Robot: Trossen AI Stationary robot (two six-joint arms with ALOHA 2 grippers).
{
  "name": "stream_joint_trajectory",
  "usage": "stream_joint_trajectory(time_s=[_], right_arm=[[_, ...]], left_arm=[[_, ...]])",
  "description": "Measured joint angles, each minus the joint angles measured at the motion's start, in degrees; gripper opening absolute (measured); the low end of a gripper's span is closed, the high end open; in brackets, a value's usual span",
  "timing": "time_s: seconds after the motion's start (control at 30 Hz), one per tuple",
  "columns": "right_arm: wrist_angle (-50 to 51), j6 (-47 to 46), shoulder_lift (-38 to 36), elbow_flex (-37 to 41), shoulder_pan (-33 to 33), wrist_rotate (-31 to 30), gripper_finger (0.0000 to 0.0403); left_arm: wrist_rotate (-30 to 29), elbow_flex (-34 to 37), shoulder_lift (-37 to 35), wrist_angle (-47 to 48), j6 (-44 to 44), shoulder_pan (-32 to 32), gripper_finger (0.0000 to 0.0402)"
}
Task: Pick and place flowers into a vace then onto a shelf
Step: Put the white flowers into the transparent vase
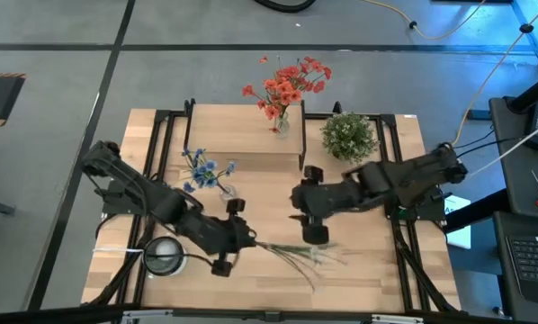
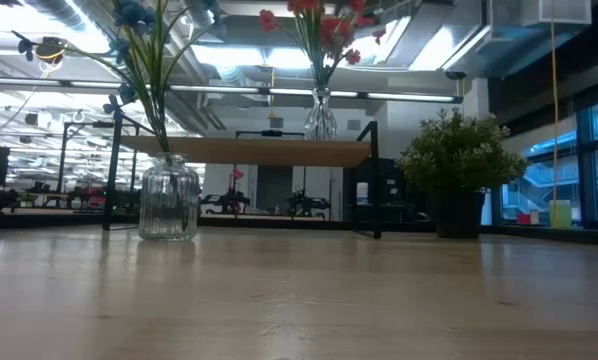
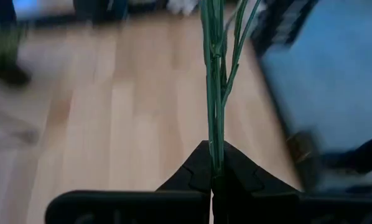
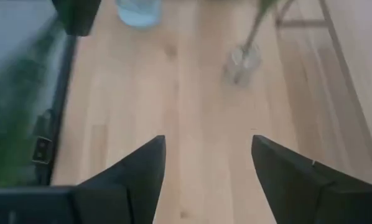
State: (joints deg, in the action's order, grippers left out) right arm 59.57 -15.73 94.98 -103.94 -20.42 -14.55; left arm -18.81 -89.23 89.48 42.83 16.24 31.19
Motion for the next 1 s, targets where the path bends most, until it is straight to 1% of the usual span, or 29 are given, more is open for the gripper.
stream_joint_trajectory(time_s=[0.13, 0.2, 0.27, 0.37, 0.43, 0.47, 0.53, 0.6, 0.7, 0.77, 0.87, 0.93, 1.0], right_arm=[[-6.32, 1.38, -3.13, 5.46, -3.31, -2.74, 0.0239], [-8.83, 0.91, -4.74, 8.41, -4.90, -5.19, 0.0239], [-9.65, -0.85, -6.84, 11.04, -6.70, -8.83, 0.0239], [-12.09, -4.23, -10.13, 15.32, -9.28, -13.05, 0.0239], [-14.42, -5.47, -11.99, 18.93, -10.75, -13.66, 0.0239], [-17.44, -6.10, -12.69, 20.92, -11.27, -14.16, 0.0239], [-24.61, -6.25, -13.70, 25.12, -12.14, -16.07, 0.0239], [-33.68, -4.28, -13.97, 29.31, -12.66, -17.39, 0.0239], [-49.80, 0.47, -13.98, 35.45, -12.84, -17.67, 0.0239], [-61.71, 3.26, -13.98, 39.60, -12.84, -17.51, 0.0239], [-75.50, 9.28, -13.97, 45.06, -12.80, -17.49, 0.0239], [-85.29, 12.34, -13.96, 48.03, -12.77, -17.52, 0.0239], [-94.18, 14.63, -14.06, 50.37, -12.49, -17.52, 0.0239]], left_arm=[[6.20, 0.06, -3.35, -9.74, -6.58, -1.58, 0.0007], [9.22, 1.67, -4.91, -15.27, -8.95, -2.68, 0.0007], [11.97, 4.71, -6.59, -19.93, -9.81, -4.17, 0.0007], [14.49, 11.51, -9.63, -27.46, -8.89, -6.06, 0.0007], [16.35, 16.94, -12.02, -36.29, -8.89, -7.09, 0.0007], [17.30, 19.94, -13.37, -41.49, -8.91, -7.66, 0.0007], [19.02, 26.00, -15.94, -52.88, -8.89, -8.83, 0.0007], [20.41, 32.28, -18.11, -64.43, -8.04, -10.03, 0.0007], [20.91, 40.27, -20.10, -77.06, -6.86, -11.41, 0.0009], [20.90, 44.51, -20.79, -82.75, -6.05, -12.32, 0.0009], [20.30, 49.19, -20.84, -88.23, -6.27, -13.43, 0.0009], [19.85, 51.13, -20.08, -92.27, -7.00, -13.68, 0.0009], [19.87, 51.94, -19.51, -94.17, -7.91, -13.73, 0.0009]])
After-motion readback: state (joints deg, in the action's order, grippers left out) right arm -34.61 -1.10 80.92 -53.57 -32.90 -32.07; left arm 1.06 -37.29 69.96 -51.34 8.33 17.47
